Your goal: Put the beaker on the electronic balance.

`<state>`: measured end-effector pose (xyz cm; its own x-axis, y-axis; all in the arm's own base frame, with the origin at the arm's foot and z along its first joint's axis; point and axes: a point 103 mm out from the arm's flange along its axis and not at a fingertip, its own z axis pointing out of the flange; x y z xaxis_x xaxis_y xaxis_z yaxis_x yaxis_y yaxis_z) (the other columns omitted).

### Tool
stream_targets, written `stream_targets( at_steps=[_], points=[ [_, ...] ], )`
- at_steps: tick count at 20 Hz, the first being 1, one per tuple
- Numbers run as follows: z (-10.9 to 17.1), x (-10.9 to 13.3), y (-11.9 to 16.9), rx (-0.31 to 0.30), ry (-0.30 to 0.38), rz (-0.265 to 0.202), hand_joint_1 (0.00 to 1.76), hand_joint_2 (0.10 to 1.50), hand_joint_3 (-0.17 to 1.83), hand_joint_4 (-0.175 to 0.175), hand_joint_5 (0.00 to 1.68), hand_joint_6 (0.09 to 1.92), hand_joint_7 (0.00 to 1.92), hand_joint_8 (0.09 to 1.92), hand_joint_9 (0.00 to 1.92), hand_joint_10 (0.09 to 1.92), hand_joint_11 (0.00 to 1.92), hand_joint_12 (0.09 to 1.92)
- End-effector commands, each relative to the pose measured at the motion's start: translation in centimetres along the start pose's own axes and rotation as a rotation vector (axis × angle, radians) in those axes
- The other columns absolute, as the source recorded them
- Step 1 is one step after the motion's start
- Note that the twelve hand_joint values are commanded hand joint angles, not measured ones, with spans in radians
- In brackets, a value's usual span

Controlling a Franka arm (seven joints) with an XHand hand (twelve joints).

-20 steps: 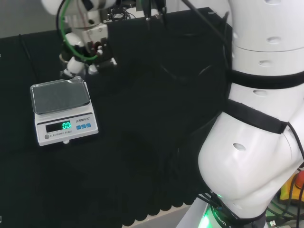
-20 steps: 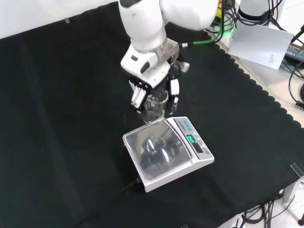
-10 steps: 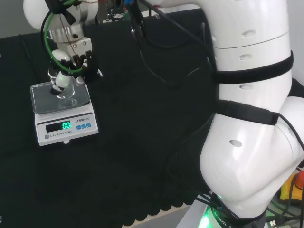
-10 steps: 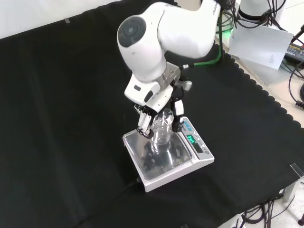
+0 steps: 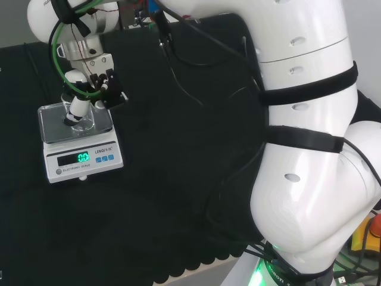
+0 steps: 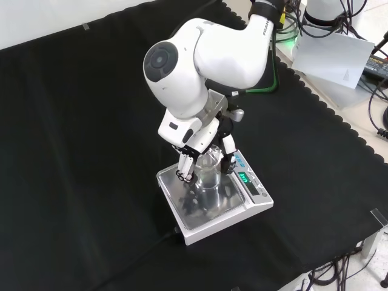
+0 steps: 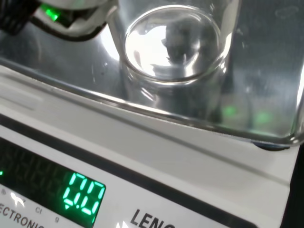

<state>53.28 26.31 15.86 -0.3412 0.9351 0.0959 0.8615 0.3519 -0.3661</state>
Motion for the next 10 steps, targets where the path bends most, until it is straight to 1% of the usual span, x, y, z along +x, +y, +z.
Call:
stream_targets(
  at_steps=[1,2,4,5,7,10],
  points=[
    [-2.0,-0.4,-1.0,0.001,0.017,-0.012,0.68,0.57,0.61,-0.083,0.09,0.39,0.40,1.03,1.09,0.73,0.99,1.09],
    [-2.8,-0.4,-1.3,-0.015,0.020,-0.013,0.62,0.58,0.54,-0.070,0.06,0.27,0.32,0.97,0.96,0.72,0.82,1.17],
    [-4.3,-0.5,-2.0,-0.038,0.019,-0.014,0.56,0.59,0.45,-0.055,0.04,0.12,0.22,0.89,0.77,0.72,0.61,1.29],
    [-5.0,-0.5,-2.3,-0.041,0.016,-0.012,0.54,0.60,0.42,-0.050,0.04,0.09,0.18,0.86,0.71,0.73,0.55,1.32],
    [-6.4,-0.4,-3.0,-0.055,0.009,-0.010,0.51,0.61,0.36,-0.041,0.01,0.09,0.10,0.82,0.61,0.74,0.47,1.37],
    [-8.0,-0.5,-4.1,-0.076,-0.004,-0.006,0.49,0.62,0.31,-0.034,0.00,0.09,0.06,0.79,0.54,0.75,0.41,1.39]
  ],
)
